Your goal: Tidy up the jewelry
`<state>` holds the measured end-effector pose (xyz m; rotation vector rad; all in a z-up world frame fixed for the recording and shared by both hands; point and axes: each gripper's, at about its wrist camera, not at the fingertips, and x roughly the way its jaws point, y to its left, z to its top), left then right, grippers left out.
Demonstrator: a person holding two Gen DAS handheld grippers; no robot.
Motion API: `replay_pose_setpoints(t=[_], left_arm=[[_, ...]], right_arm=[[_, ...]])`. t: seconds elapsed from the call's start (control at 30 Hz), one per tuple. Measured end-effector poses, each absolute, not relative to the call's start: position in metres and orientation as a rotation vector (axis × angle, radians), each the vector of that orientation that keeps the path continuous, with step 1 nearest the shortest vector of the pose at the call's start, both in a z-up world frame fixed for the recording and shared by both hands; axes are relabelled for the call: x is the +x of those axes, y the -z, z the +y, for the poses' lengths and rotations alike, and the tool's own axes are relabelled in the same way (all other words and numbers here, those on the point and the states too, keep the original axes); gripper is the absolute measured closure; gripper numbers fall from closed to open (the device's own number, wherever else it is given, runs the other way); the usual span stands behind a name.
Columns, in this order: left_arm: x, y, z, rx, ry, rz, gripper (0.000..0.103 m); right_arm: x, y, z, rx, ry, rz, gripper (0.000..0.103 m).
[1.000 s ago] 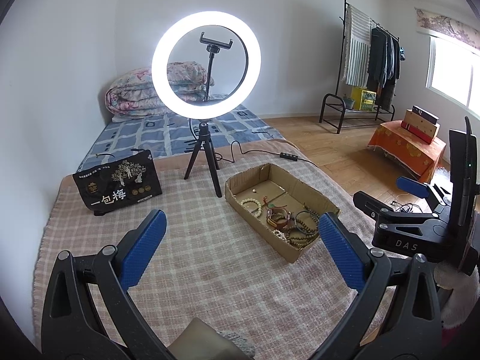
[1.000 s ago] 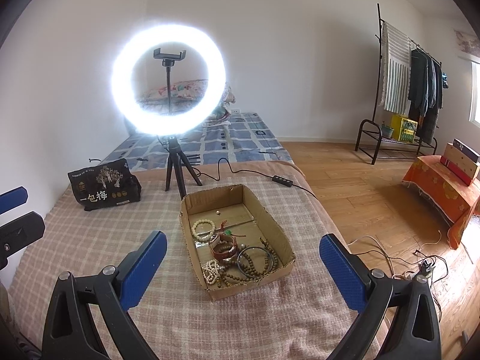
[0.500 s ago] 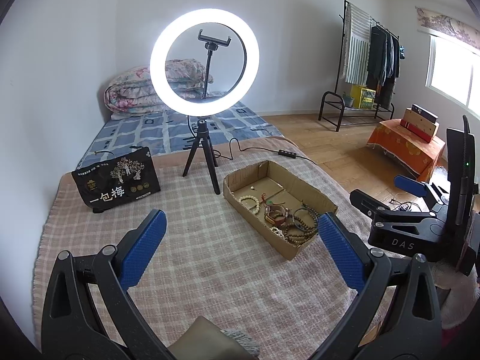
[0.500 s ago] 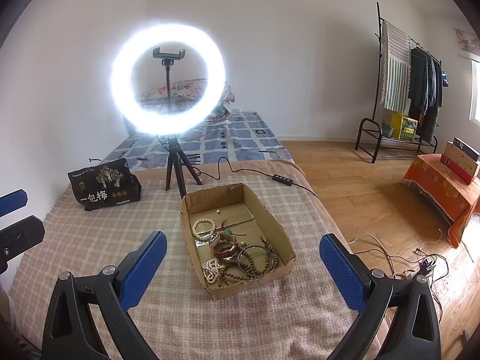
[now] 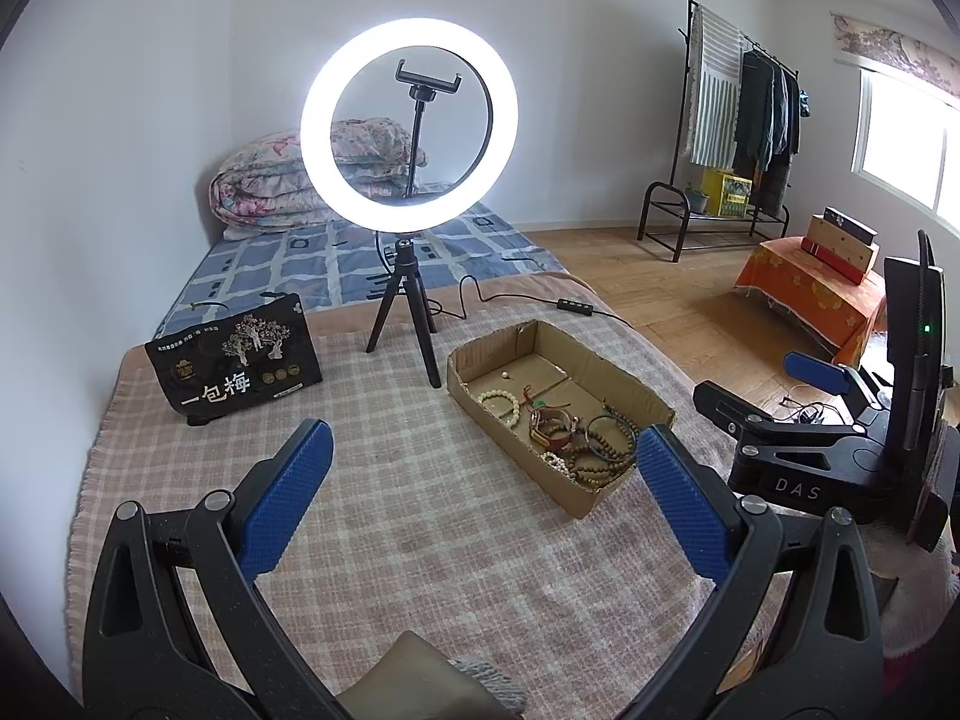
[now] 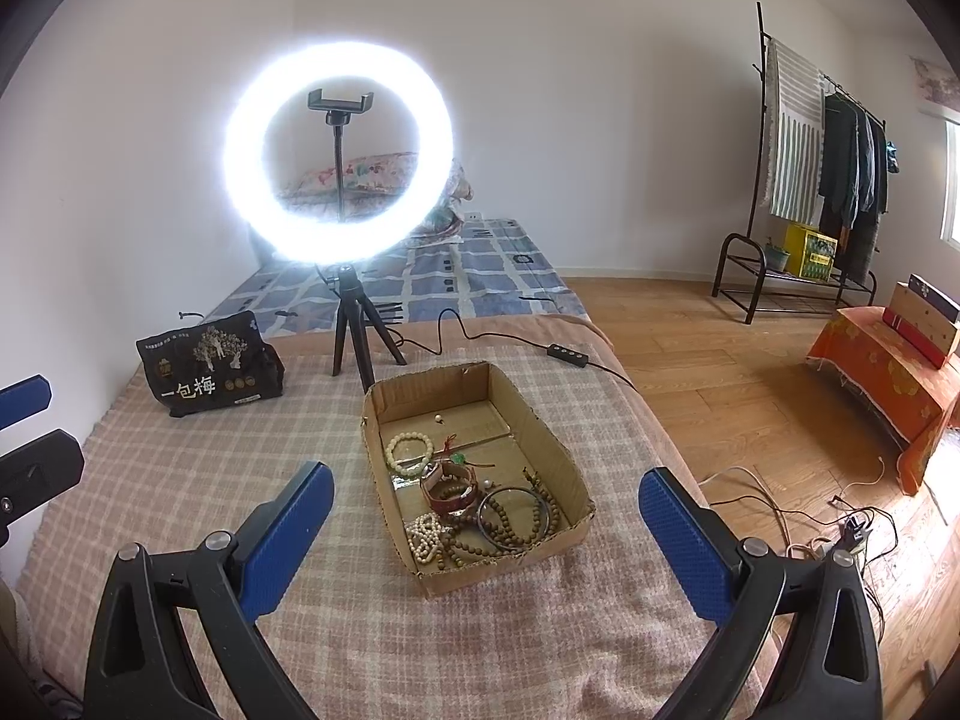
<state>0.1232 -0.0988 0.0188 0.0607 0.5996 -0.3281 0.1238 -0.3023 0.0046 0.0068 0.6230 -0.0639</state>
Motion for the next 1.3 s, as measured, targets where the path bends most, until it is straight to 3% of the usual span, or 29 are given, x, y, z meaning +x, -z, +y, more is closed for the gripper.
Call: replay_pose_setpoints(t=[1.3], left_arm=[[0.1215, -0.0195, -0.1002, 0.064, 0.326, 0.596, 0.000]], right_arm=[[0.1232, 0.0009, -0.3021, -0.009, 0.056, 0.645, 0.000]])
